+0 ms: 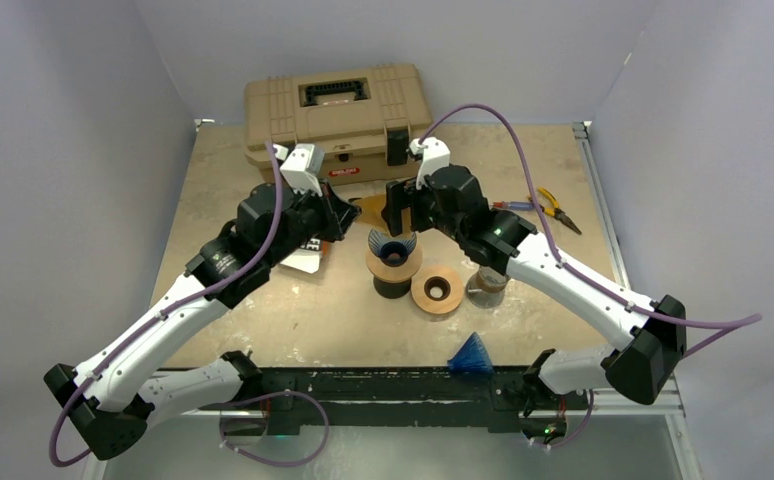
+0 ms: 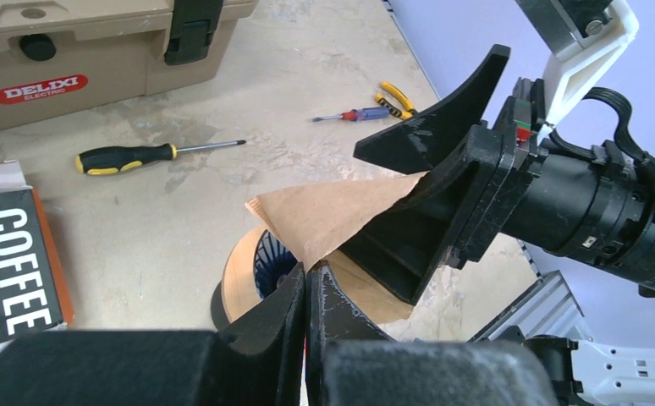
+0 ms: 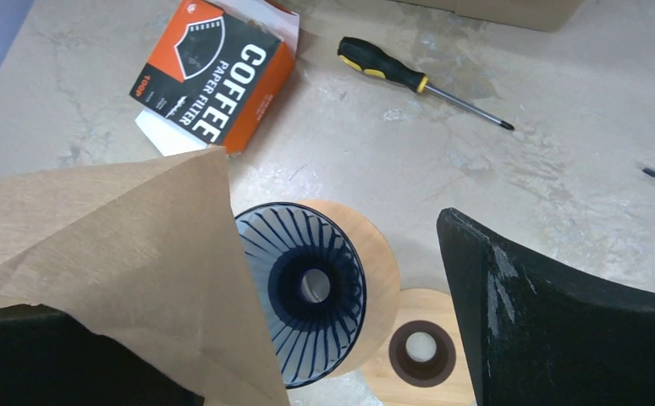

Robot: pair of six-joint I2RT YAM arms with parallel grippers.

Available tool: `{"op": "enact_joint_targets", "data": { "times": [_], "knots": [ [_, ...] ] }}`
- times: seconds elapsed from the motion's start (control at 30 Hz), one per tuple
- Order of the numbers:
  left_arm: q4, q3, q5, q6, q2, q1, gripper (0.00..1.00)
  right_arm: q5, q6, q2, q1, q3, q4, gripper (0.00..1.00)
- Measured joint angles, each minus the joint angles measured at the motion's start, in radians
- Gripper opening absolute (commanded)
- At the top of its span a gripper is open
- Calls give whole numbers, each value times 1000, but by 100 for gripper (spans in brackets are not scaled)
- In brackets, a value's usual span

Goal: Place the coffee filter in the dripper
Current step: Place the coffee filter in the coffee dripper.

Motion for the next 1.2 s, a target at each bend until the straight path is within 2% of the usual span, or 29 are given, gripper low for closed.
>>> {"op": "enact_joint_targets", "data": {
  "times": [0.37, 0.57, 0.83, 1.0, 1.2],
  "knots": [
    [-34, 0, -25, 0, 0, 0, 0, 23, 1, -5, 2, 0, -36, 94],
    [-26, 0, 11, -11, 2, 0, 0, -72, 19, -47, 0, -1, -18, 97],
    [-23, 1, 47, -73, 12, 0, 0, -182, 63, -198, 0, -43, 93, 99],
    [-20, 1, 63, -108, 18, 0, 0, -185, 73, -260, 0, -51, 127, 99],
    [0, 4, 71, -172, 32, 0, 0, -149, 70, -234, 1, -50, 122, 99]
  ]
}}
